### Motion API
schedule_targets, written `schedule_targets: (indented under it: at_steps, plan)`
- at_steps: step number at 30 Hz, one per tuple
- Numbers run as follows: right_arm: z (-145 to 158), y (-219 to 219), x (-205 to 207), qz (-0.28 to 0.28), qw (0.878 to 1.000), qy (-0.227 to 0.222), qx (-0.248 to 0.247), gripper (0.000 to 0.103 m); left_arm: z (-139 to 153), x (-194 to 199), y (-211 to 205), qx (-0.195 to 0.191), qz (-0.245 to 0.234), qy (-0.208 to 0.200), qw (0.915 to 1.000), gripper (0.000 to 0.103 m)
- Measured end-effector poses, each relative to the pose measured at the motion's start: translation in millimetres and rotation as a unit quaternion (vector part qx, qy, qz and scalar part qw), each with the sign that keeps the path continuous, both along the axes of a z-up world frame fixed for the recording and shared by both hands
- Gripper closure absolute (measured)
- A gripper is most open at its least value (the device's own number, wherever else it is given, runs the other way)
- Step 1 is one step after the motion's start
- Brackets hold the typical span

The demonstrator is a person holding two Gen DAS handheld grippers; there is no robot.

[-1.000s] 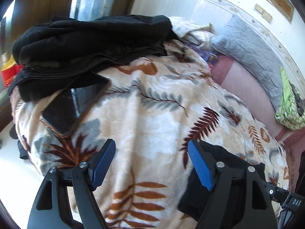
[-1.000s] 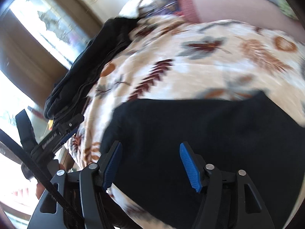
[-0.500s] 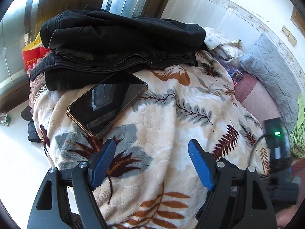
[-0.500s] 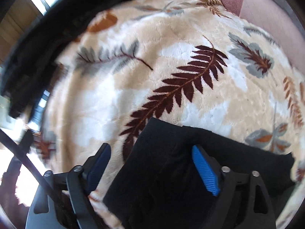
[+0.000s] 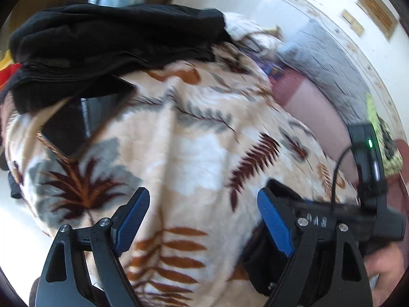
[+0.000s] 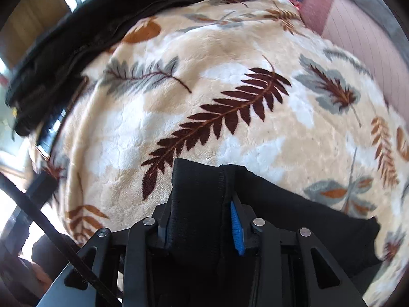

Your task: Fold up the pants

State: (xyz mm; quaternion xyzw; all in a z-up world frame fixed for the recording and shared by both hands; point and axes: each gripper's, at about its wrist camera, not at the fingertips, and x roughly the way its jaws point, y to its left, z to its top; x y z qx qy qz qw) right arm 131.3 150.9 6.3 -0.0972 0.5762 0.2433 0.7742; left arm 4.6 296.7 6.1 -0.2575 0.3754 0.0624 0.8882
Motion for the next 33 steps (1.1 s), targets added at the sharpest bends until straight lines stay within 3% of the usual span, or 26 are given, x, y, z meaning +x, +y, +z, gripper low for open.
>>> schedule_targets:
  at_steps: [6, 13, 15, 17, 18, 21, 27, 33]
  plan:
    - [4, -22, 4, -0.029, 0.998, 0.020, 0.058, 0.068, -2, 1, -40, 0.016, -0.098, -0.001, 0.9951, 0.013]
    - [18, -39, -10, -0.035, 0.995, -0.002, 0.088, 0.072, -26, 12, -59, 0.009, -0.141, 0.045, 0.9890, 0.012]
    - [19, -43, -12, -0.038, 0.995, -0.007, 0.095, 0.073, -24, 10, -67, 0.017, -0.158, 0.034, 0.9866, 0.025]
    - [21, -48, -18, -0.040, 0.994, -0.012, 0.105, 0.074, -21, 9, -78, 0.012, -0.192, 0.019, 0.9811, 0.079]
    - [20, -51, -20, -0.041, 0.993, -0.012, 0.111, 0.074, -17, 7, -90, 0.021, -0.207, 0.010, 0.9781, 0.086]
    - [21, -61, -27, -0.048, 0.991, -0.018, 0.123, 0.075, -6, -3, -114, 0.078, -0.212, -0.004, 0.9742, 0.087]
    - [42, -107, -45, -0.061, 0.981, -0.037, 0.181, 0.076, 26, -26, -138, 0.067, -0.231, -0.036, 0.9699, 0.087]
    - [62, -184, -69, -0.105, 0.963, -0.067, 0.240, 0.076, 60, -23, -208, 0.078, -0.284, -0.057, 0.9539, 0.088]
